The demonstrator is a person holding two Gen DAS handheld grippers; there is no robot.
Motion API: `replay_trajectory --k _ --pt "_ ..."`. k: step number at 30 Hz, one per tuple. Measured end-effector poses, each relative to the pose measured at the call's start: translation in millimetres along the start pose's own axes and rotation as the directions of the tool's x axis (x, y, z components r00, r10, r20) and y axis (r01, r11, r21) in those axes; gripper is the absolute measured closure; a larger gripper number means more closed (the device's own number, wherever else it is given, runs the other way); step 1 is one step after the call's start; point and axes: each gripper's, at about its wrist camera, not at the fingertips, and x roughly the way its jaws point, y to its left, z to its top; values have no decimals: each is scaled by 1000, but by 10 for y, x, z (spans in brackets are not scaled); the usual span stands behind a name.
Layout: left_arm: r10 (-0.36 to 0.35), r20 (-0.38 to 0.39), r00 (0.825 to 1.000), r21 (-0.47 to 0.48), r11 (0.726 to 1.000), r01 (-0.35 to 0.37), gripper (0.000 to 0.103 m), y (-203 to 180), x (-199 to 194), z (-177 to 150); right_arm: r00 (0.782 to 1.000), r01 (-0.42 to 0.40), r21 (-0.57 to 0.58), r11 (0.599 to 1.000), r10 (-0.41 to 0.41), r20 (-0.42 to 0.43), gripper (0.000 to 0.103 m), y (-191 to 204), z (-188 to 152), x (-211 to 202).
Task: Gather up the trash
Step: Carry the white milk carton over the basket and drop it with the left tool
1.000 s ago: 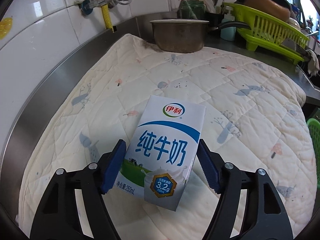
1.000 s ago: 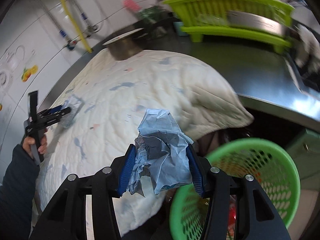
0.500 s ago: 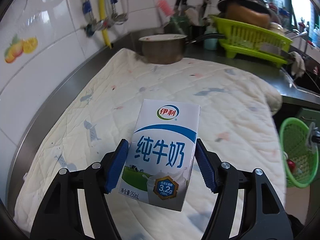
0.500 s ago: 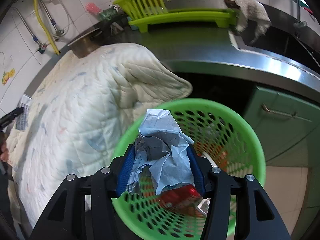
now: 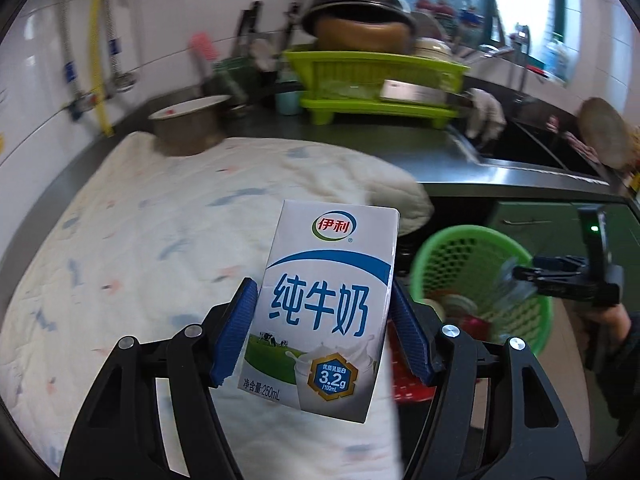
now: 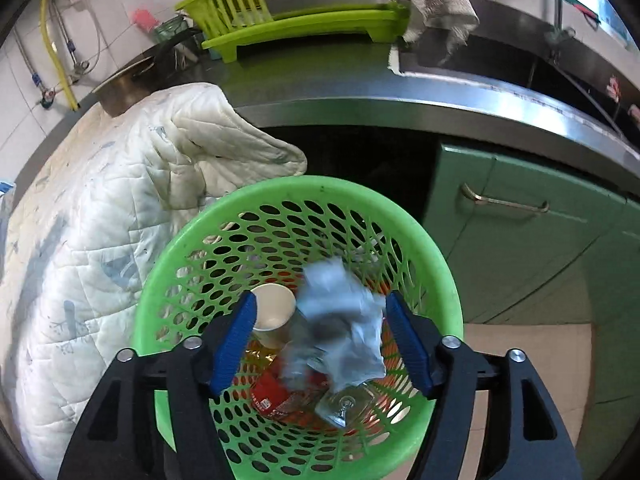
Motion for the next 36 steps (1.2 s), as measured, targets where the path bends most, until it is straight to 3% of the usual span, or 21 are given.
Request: replay_trajectory --k 5,10,14,18,27,32,36 --pt "-68 -11 998 28 997 69 38 -465 112 22 1000 -22 43 999 21 16 35 -149 -54 -70" --pt "-95 -50 994 74 992 98 38 -909 332 -15 997 -57 52 997 55 47 31 -204 -97 -250" --pt "-85 -103 991 96 991 95 38 -1173 563 -98 995 -27 21 999 25 94 29 -176 -158 -420" --pt "-99 -143 985 87 990 112 38 -1287 751 -142 991 9 -12 1000 -7 135 25 -139 -235 -568" --pt "-142 -232 962 66 985 161 36 -1473 1081 -272 987 -3 -13 1000 5 160 23 -137 -364 -703" --pt "-157 -248 956 61 982 178 35 -1537 1129 -350 987 -15 -5 1000 16 162 23 -130 -399 -724" --pt "-173 -239 955 58 980 192 29 -1544 1091 -347 986 -19 -2 1000 19 169 23 -127 -398 -753"
